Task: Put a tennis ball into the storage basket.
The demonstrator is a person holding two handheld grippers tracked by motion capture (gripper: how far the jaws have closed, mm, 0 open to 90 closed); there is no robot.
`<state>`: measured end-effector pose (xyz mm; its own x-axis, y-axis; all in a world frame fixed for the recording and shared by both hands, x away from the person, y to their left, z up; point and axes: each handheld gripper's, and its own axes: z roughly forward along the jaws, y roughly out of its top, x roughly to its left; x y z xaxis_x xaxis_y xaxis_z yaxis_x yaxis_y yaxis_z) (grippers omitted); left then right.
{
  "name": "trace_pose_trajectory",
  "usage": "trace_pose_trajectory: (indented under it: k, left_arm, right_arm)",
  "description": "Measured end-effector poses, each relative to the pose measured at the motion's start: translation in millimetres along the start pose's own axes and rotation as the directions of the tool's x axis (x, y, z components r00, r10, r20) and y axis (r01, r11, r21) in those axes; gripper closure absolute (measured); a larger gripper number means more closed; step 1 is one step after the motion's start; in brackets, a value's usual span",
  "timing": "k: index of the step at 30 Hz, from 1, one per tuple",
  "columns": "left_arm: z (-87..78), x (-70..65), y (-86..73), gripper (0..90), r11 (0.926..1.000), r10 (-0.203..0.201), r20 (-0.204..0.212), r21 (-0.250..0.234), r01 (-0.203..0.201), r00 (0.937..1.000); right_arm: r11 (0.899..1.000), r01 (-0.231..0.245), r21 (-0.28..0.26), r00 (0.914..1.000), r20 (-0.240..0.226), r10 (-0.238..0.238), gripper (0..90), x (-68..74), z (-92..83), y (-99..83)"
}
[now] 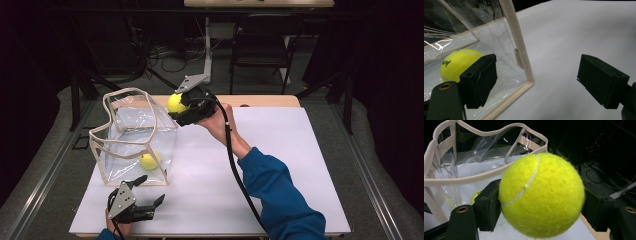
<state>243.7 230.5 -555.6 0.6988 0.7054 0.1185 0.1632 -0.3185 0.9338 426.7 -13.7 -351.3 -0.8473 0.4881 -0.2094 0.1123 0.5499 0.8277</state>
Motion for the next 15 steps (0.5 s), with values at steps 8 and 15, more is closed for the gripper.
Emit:
trace_pose_trajectory:
  k: [8, 15]
  left_arm:
    - [-0.4, -0.2, 0.1, 15.8, 1.0, 0.002, 0.001, -0.001, -0.002, 1.0]
    - [-0.5, 0.0, 0.1, 15.8, 1.0, 0.002, 0.001, -0.001, -0.002, 1.0]
  right_arm:
    - [1.0, 0.007, -0.001, 0.9999, -0.008, -0.007, 25.4, 4.6, 5.1, 2.7]
    - [1.0, 0.013, -0.01, 0.9998, -0.014, -0.013, 25.4, 8.3, 7.4, 7.2]
